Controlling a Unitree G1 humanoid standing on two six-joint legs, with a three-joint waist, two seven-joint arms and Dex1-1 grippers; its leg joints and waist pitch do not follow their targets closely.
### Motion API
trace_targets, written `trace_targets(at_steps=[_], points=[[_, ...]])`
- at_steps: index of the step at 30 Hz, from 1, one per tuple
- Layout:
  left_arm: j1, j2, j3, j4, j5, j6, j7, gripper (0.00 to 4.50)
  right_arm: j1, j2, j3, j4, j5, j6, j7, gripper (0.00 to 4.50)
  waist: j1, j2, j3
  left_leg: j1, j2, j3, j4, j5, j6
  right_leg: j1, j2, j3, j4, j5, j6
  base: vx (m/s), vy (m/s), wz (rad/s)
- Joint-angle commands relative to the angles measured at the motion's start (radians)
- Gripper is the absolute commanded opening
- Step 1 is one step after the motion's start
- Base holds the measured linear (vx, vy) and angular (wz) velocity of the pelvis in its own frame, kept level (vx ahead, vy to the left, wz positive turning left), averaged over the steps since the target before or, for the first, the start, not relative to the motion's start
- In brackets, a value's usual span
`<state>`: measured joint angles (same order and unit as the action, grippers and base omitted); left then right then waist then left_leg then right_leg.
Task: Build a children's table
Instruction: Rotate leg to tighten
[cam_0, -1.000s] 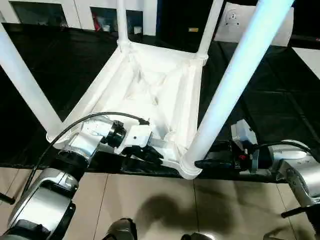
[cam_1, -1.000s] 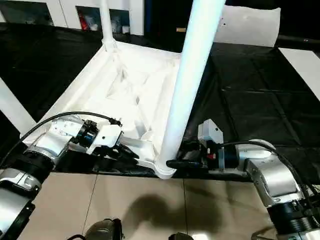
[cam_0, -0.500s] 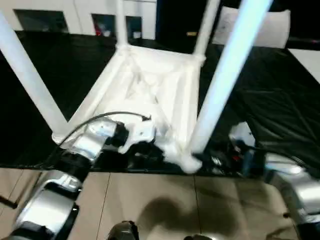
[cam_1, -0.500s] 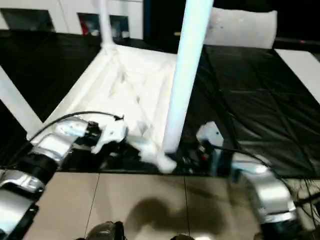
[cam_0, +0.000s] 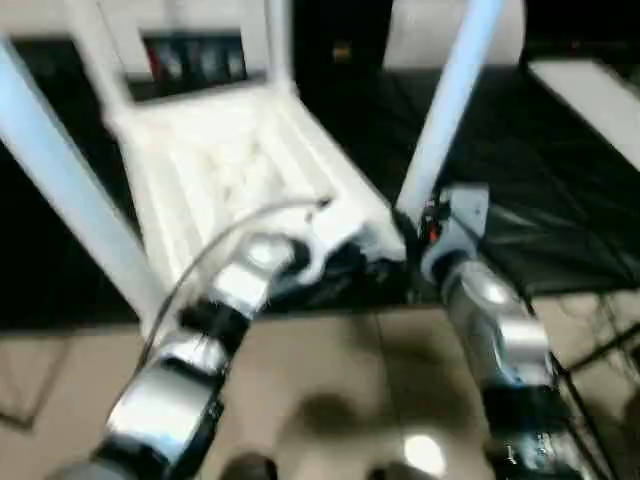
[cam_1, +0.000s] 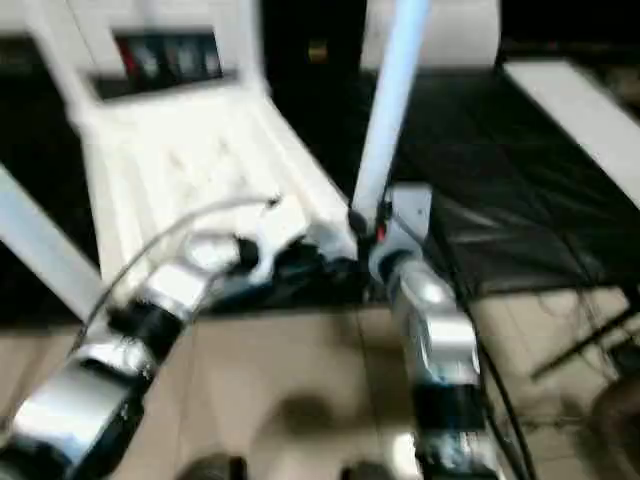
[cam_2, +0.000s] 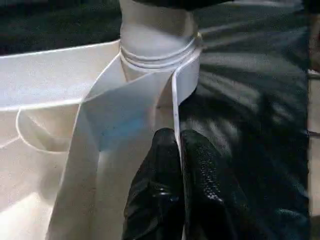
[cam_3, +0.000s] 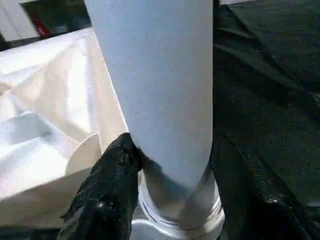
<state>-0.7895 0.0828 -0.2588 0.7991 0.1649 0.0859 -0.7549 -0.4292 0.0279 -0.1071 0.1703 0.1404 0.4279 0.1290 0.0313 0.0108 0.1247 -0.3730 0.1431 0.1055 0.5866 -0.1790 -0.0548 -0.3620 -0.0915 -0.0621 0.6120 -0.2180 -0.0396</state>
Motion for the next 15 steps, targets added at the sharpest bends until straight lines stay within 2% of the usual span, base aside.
trace_targets(at_steps=[1, 2, 3, 4, 5, 6, 7, 8, 9, 10, 11, 12, 13, 15], points=[[-0.008, -0.042, -0.045, -0.008, 0.002, -0.048, 0.005, 0.0, 0.018, 0.07, 0.113, 0.009, 0.058, 0.027, 0.087, 2.21, -0.013, -0.008, -0.047, 0.027, 0.071, -0.011, -0.103, -0.468, -0.031, 0.014, -0.068, 0.047, -0.094, -0.314, -0.162, 0.0, 0.0, 0.0], [-0.005, -0.031, -0.043, -0.008, 0.001, -0.057, -0.004, 0.0, 0.029, 0.058, 0.112, -0.008, 0.062, 0.02, 0.1, 2.21, -0.011, -0.012, -0.048, 0.022, 0.069, -0.005, -0.102, -0.443, -0.02, 0.015, -0.072, 0.051, -0.1, -0.353, -0.15, 0.0, 0.0, 0.0], [-0.001, -0.018, -0.039, -0.01, -0.002, -0.071, -0.015, 0.0, 0.044, 0.045, 0.108, -0.03, 0.068, 0.02, 0.108, 2.6, -0.002, -0.016, -0.052, 0.016, 0.071, 0.007, -0.102, -0.358, 0.008, 0.015, -0.078, 0.057, -0.108, -0.361, -0.131, 0.0, 0.0, 0.0], [0.006, -0.001, -0.031, -0.013, -0.008, -0.098, -0.036, 0.0, 0.072, 0.018, 0.112, -0.068, 0.073, 0.011, 0.13, 2.6, 0.001, -0.022, -0.059, 0.013, 0.075, 0.017, -0.101, -0.257, 0.036, 0.017, -0.075, 0.059, -0.105, -0.284, -0.13, 0.0, 0.0, 0.0], [0.006, 0.001, -0.03, -0.014, -0.008, -0.1, -0.038, 0.0, 0.075, 0.014, 0.113, -0.072, 0.073, 0.01, 0.134, 2.63, 0.006, -0.018, -0.063, 0.016, 0.079, 0.022, -0.1, -0.214, 0.049, 0.017, -0.073, 0.057, -0.1, -0.233, -0.137, 0.0, 0.0, 0.0], [0.011, 0.013, -0.027, -0.015, -0.01, -0.114, -0.049, 0.0, 0.099, -0.013, 0.124, -0.107, 0.069, 0.006, 0.156, 2.68, 0.008, -0.018, -0.064, 0.011, 0.082, 0.038, -0.098, -0.165, 0.073, 0.016, -0.066, 0.054, -0.091, -0.132, -0.162, 0.0, 0.0, 0.0], [0.019, 0.029, -0.027, -0.018, -0.014, -0.144, -0.072, 0.0, 0.13, -0.042, 0.127, -0.15, 0.062, 0.001, 0.179, 2.85, 0.006, -0.02, -0.066, 0.004, 0.078, 0.041, -0.097, -0.15, 0.076, 0.02, -0.065, 0.052, -0.087, -0.111, -0.166, 0.0, 0.0, 0.0], [0.023, 0.042, -0.028, -0.016, -0.012, -0.158, -0.083, 0.0, 0.155, -0.063, 0.124, -0.186, 0.064, -0.002, 0.201, 2.97, 0.01, -0.02, -0.078, 0.0, 0.078, 0.045, -0.09, -0.103, 0.086, 0.028, -0.063, 0.051, -0.079, -0.043, -0.168, 0.0, 0.0, 0.0], [0.024, 0.045, -0.028, -0.016, -0.011, -0.161, -0.086, 0.0, 0.161, -0.068, 0.123, -0.195, 0.065, -0.003, 0.207, 3.04, 0.01, -0.02, -0.081, -0.001, 0.078, 0.045, -0.086, -0.073, 0.098, 0.029, -0.063, 0.051, -0.072, 0.01, -0.173, 0.0, 0.0, 0.0], [0.026, 0.066, -0.029, -0.005, -0.008, -0.193, -0.103, 0.0, 0.202, -0.103, 0.115, -0.254, 0.072, -0.005, 0.236, 3.05, 0.009, -0.017, -0.086, -0.003, 0.077, 0.047, -0.08, -0.026, 0.124, 0.026, -0.059, 0.049, -0.062, 0.103, -0.192, 0.0, 0.0, 0.0], [0.025, 0.069, -0.029, -0.002, -0.008, -0.198, -0.103, 0.0, 0.209, -0.109, 0.114, -0.264, 0.073, -0.004, 0.241, 3.1, 0.009, -0.02, -0.086, -0.005, 0.075, 0.048, -0.077, -0.011, 0.136, 0.027, -0.058, 0.048, -0.061, 0.135, -0.195, 0.0, 0.0, 0.0], [0.024, 0.079, -0.027, 0.008, -0.006, -0.217, -0.105, 0.0, 0.233, -0.132, 0.111, -0.3, 0.08, -0.002, 0.26, 3.23, 0.013, -0.018, -0.088, -0.003, 0.074, 0.052, -0.074, -0.007, 0.155, 0.025, -0.057, 0.047, -0.059, 0.162, -0.206, 0.0, 0.0, 0.0], [0.021, 0.089, -0.021, 0.021, -0.008, -0.244, -0.109, 0.0, 0.261, -0.156, 0.106, -0.339, 0.085, 0.003, 0.274, 3.39, 0.016, -0.019, -0.085, -0.003, 0.077, 0.055, -0.075, -0.024, 0.161, 0.023, -0.058, 0.047, -0.061, 0.141, -0.208, 0.0, 0.0, 0.0], [0.018, 0.102, -0.001, 0.036, -0.029, -0.278, -0.127, 0.0, 0.312, -0.195, 0.093, -0.412, 0.104, 0.011, 0.302, 3.5, 0.02, -0.013, -0.084, -0.001, 0.081, 0.055, -0.08, -0.067, 0.144, 0.022, -0.058, 0.047, -0.066, 0.063, -0.201, 0.0, 0.0, 0.0]])
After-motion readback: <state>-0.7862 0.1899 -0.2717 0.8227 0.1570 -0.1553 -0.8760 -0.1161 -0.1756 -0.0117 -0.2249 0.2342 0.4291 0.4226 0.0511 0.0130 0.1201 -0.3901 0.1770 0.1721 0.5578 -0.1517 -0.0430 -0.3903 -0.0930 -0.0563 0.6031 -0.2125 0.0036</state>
